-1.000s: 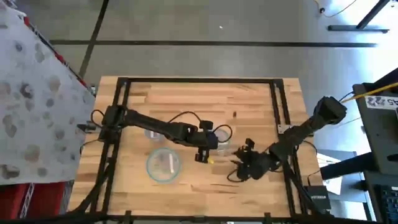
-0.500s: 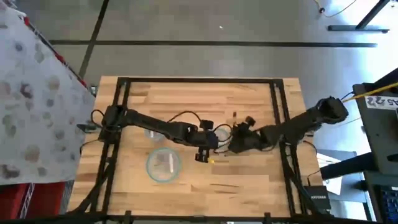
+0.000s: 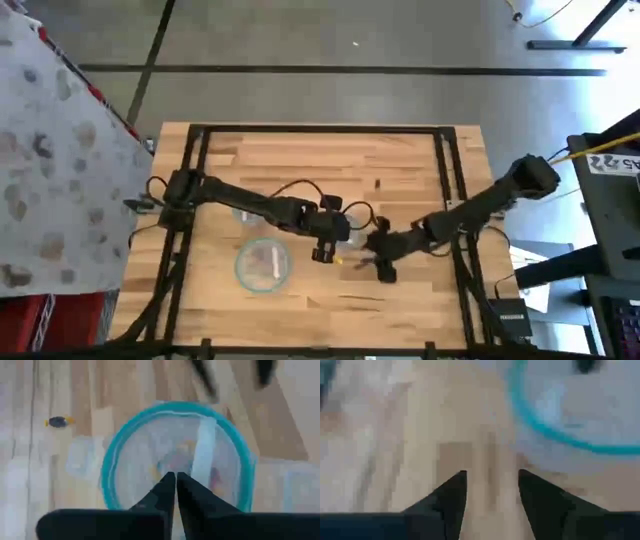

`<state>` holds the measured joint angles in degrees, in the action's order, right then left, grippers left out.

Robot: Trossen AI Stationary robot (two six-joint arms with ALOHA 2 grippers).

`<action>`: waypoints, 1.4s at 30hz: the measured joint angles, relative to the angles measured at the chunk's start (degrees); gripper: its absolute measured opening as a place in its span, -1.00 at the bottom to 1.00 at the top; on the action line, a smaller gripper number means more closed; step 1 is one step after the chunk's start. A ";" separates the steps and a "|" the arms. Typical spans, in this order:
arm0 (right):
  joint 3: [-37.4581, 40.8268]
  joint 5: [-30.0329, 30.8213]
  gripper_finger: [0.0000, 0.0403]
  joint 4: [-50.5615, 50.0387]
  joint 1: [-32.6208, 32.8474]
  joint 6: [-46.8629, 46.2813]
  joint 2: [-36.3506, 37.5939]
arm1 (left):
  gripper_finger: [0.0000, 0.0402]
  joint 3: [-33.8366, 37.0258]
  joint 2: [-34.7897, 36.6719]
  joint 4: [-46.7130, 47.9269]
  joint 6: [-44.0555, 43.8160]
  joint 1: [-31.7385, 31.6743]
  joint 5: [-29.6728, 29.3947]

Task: Sort candy
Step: Open the top small transparent bin

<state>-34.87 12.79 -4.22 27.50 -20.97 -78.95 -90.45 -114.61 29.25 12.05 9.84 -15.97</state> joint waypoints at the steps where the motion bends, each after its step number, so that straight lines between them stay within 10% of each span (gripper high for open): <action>1: 0.00 2.50 -0.18 -1.59 0.53 -0.37 -0.03 | -0.99 0.00 0.00 -0.12 0.13 0.06 -0.19; 8: 0.00 23.51 -0.18 -12.14 -4.96 -10.41 -0.07 | -0.99 0.02 0.00 0.12 -0.69 -0.24 -0.37; 21: 0.00 3.29 -0.18 -1.69 -2.72 -6.18 -0.14 | -0.99 0.00 -0.79 -0.30 -2.64 -0.08 1.43; 42: 9.82 7.88 -0.18 29.42 2.15 -2.64 -9.51 | -0.98 -0.17 -3.32 -6.06 1.37 -1.15 6.81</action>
<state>-25.05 20.67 25.20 29.65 -23.61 -88.46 -90.63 -117.92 23.19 13.42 8.69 -9.15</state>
